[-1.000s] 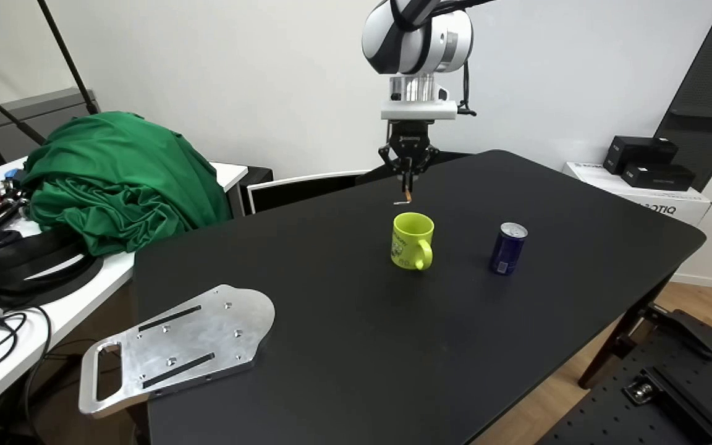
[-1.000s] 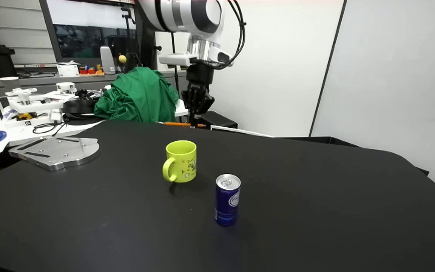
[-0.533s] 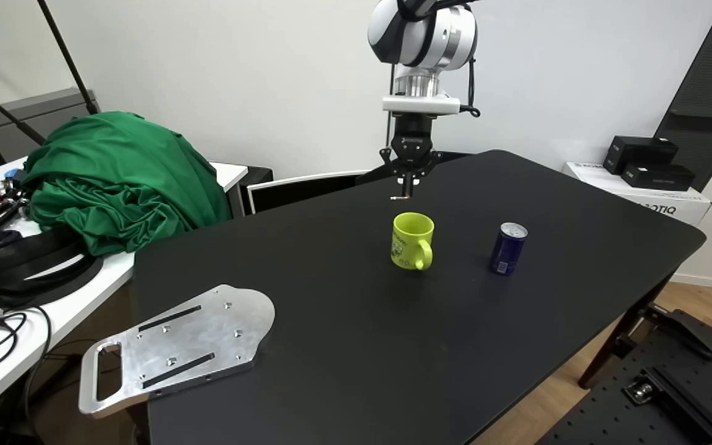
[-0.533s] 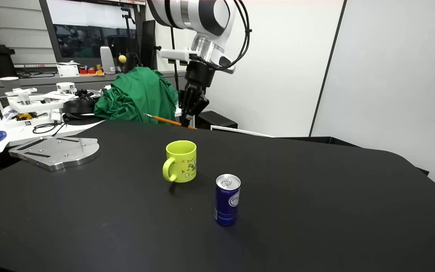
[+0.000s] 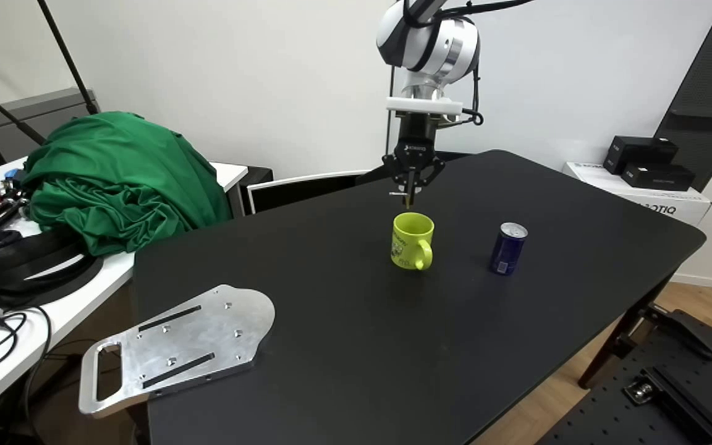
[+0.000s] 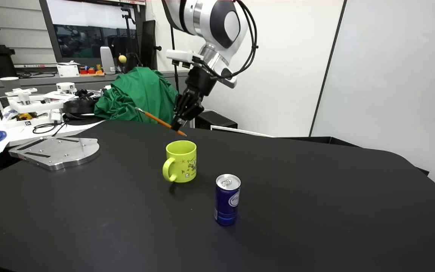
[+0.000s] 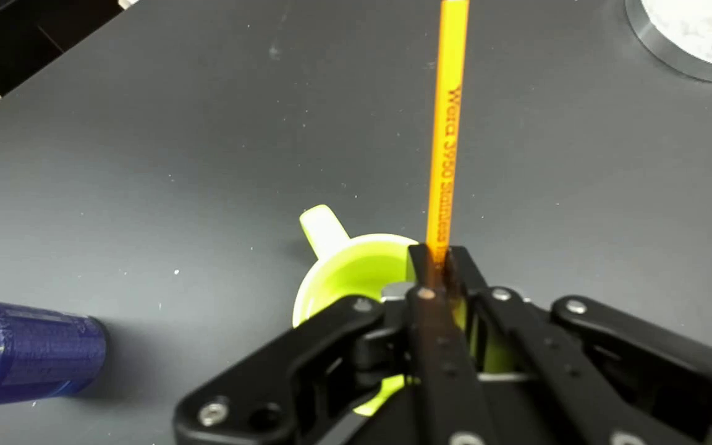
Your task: Pick up the orange object from the table and put it in the yellow cup.
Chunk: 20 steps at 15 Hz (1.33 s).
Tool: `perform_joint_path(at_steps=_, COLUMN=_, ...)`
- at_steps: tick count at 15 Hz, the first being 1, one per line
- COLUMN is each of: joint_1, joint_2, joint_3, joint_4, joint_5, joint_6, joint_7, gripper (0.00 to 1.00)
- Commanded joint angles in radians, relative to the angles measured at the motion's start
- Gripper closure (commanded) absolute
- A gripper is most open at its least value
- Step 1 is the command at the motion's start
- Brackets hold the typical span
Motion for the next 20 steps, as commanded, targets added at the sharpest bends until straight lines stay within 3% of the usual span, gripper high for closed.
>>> perform_joint_path(at_steps=1, joint_1=-0.04, joint_2=0.053, joint_3=0.007, joint_4=0.076, joint_5=0.05, joint_6=-0.08, joint_7=0.027, gripper=0.98)
perform_joint_path(at_steps=10, joint_1=-0.127, joint_2=0.14, joint_3=0.011, joint_4=0.117, joint_5=0.208, joint_6=-0.148, joint_7=0.029, gripper=0.98)
perform_joint_path(at_steps=20, joint_1=-0.168, joint_2=0.192, joint_3=-0.011, joint_4=0.099, joint_5=0.363, joint_6=-0.124, joint_7=0.018, gripper=0.98)
